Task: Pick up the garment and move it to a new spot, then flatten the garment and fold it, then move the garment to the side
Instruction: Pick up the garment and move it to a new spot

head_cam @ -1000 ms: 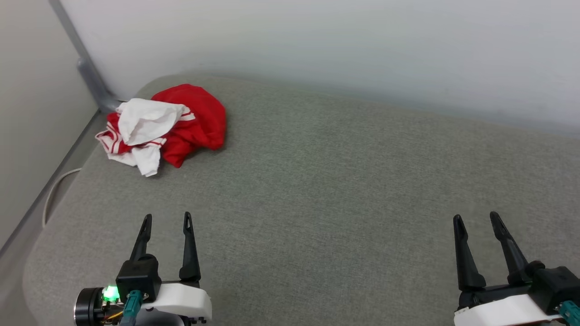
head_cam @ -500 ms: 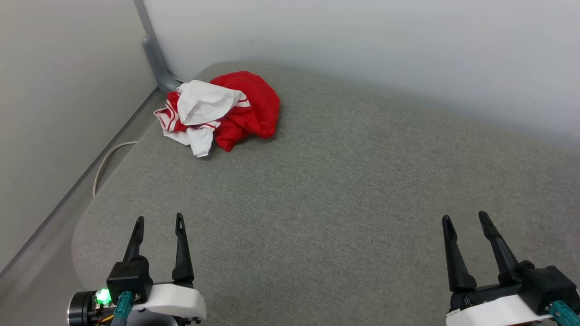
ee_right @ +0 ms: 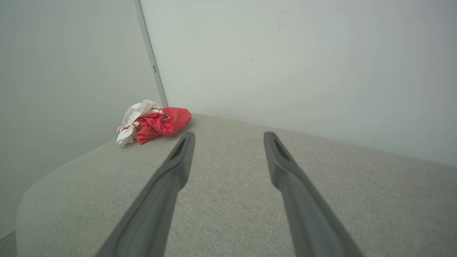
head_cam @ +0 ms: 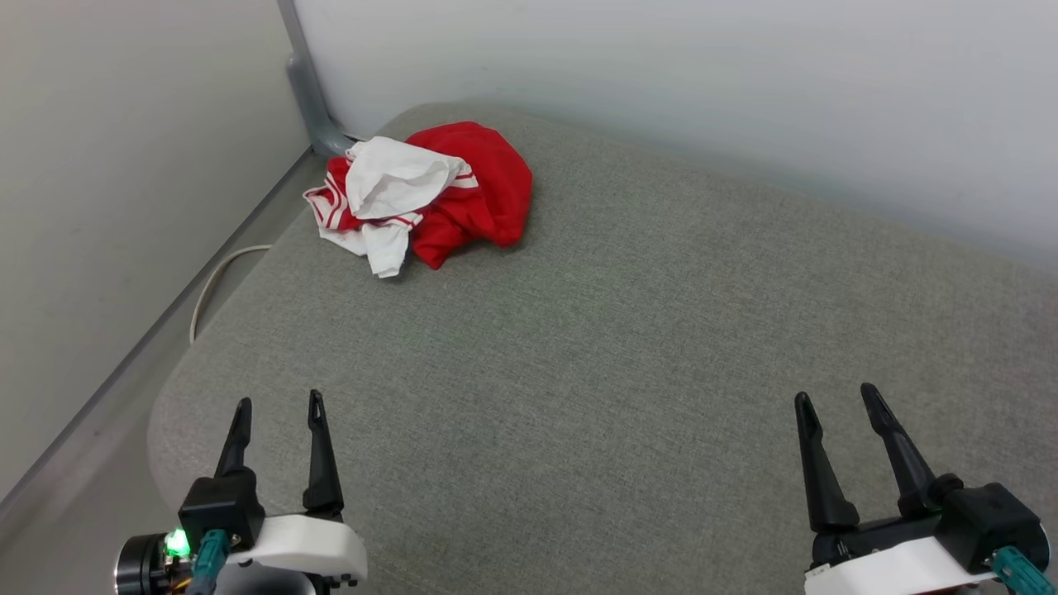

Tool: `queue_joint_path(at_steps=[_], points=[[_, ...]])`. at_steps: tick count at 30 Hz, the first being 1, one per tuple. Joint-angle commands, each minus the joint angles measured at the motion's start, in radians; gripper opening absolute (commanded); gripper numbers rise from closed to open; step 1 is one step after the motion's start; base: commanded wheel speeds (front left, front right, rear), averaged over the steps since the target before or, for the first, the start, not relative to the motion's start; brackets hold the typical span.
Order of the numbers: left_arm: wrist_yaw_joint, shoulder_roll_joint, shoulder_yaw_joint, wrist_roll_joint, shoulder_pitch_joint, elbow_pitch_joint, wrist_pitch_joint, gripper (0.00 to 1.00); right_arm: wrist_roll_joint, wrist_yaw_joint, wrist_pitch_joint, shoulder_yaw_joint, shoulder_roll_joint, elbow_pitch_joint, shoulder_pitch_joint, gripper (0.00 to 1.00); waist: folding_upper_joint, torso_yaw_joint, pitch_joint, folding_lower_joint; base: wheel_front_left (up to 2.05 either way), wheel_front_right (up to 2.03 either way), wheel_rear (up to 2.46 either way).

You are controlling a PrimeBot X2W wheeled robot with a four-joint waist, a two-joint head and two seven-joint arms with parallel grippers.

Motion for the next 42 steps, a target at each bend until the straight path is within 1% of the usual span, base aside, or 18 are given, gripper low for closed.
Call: queue_joint_path(at_steps=[1,4,8,16,18,21,23,27,30,32,34,36,39,42], points=[[-0.010,-0.001,0.004,-0.002,-0.026,0.001,-0.003,1.00,-0.004,-0.001,-0.002,0.000,0.001,-0.006,-0.009,1.00,0.0000,-0.005,0.010,0.0000,0.00,0.00,0.00],[-0.037,0.001,0.029,0.004,-0.079,0.003,-0.003,1.00,-0.016,-0.001,-0.002,0.006,0.001,-0.011,-0.026,1.00,0.0000,-0.019,0.033,0.0000,0.00,0.00,0.00],[-0.078,0.023,0.082,-0.006,-0.189,0.003,-0.003,1.00,-0.050,-0.001,-0.002,0.022,0.001,-0.027,-0.057,1.00,0.0000,-0.056,0.083,0.0000,0.00,0.00,0.00],[-0.149,0.110,0.211,-0.019,-0.480,0.028,-0.003,1.00,-0.116,-0.001,-0.002,0.033,-0.005,-0.100,-0.142,1.00,0.0000,-0.152,0.231,0.0000,0.00,0.00,0.00],[-0.165,0.126,0.228,-0.028,-0.545,0.059,-0.003,1.00,-0.127,-0.001,-0.002,0.039,-0.016,-0.119,-0.162,1.00,0.0000,-0.171,0.263,0.0000,0.00,0.00,0.00],[-0.187,0.171,0.249,-0.036,-0.657,0.096,-0.003,1.00,-0.138,-0.001,-0.002,0.042,-0.028,-0.148,-0.190,1.00,0.0000,-0.195,0.308,0.0000,0.00,0.00,0.00],[-0.199,0.190,0.256,-0.048,-0.720,0.138,-0.003,1.00,-0.144,-0.001,-0.002,0.039,-0.035,-0.166,-0.205,1.00,0.0000,-0.207,0.337,0.0000,0.00,0.00,0.00],[-0.219,0.250,0.236,-0.071,-0.839,0.263,-0.001,1.00,-0.152,-0.001,-0.002,0.037,-0.045,-0.198,-0.230,1.00,0.0000,-0.227,0.388,0.0000,0.00,0.00,0.00],[-0.230,0.295,0.210,-0.122,-0.923,0.370,0.062,1.00,-0.155,-0.001,-0.002,0.042,-0.052,-0.218,-0.244,1.00,0.0000,-0.241,0.422,0.0000,0.00,0.00,0.00],[-0.233,0.328,0.181,-0.155,-0.963,0.440,0.132,1.00,-0.158,-0.001,-0.002,0.041,-0.054,-0.226,-0.253,1.00,0.0000,-0.249,0.439,0.0000,0.00,0.00,0.00],[-0.234,0.352,0.120,-0.214,-0.995,0.499,0.246,1.00,-0.162,-0.001,-0.002,0.038,-0.054,-0.236,-0.259,1.00,0.0000,-0.258,0.452,0.0000,0.00,0.00,0.00],[-0.234,0.395,0.047,-0.271,-1.023,0.526,0.364,1.00,-0.164,-0.001,-0.002,0.035,-0.054,-0.244,-0.265,1.00,0.0000,-0.266,0.466,0.0000,0.00,0.00,0.00],[-0.234,0.440,-0.059,-0.383,-1.037,0.540,0.536,1.00,-0.163,-0.001,-0.002,0.032,-0.056,-0.251,-0.278,1.00,0.0000,-0.274,0.485,0.0000,0.00,0.00,0.00],[-0.234,0.489,-0.146,-0.477,-1.034,0.535,0.683,1.00,-0.162,-0.001,-0.002,0.030,-0.058,-0.253,-0.289,1.00,0.0000,-0.281,0.496,0.0000,0.00,0.00,0.00]])
